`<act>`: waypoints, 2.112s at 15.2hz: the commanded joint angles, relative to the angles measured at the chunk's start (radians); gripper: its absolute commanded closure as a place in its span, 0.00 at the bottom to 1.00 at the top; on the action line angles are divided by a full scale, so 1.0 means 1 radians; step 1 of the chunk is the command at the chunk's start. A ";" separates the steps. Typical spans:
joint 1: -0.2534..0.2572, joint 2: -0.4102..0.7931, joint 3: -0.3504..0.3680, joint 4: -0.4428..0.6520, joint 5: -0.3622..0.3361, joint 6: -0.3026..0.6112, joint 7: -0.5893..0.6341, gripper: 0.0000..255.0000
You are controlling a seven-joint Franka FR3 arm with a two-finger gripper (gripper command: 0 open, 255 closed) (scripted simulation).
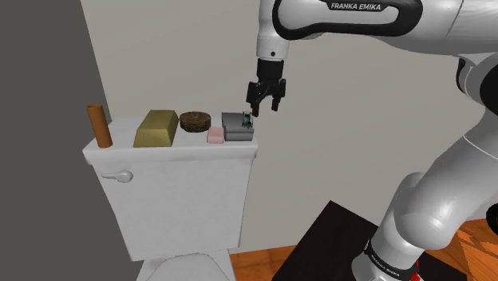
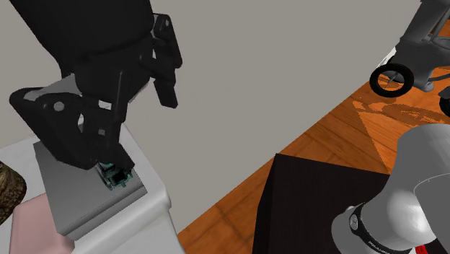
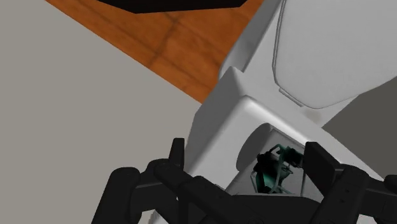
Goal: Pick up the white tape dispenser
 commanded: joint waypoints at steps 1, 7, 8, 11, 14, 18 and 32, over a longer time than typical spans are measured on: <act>0.002 0.086 0.016 0.110 0.001 -0.017 0.046 0.00; 0.009 0.178 0.031 0.195 -0.001 -0.002 0.100 0.00; 0.009 0.175 0.031 0.177 -0.001 0.012 0.099 0.00; 0.009 0.165 0.030 0.125 0.001 0.055 0.097 0.00; 0.009 0.164 0.030 0.117 0.001 0.062 0.097 1.00; 0.009 0.163 0.030 0.116 0.002 0.062 0.096 1.00; 0.010 0.199 0.032 0.280 -0.005 -0.067 0.103 1.00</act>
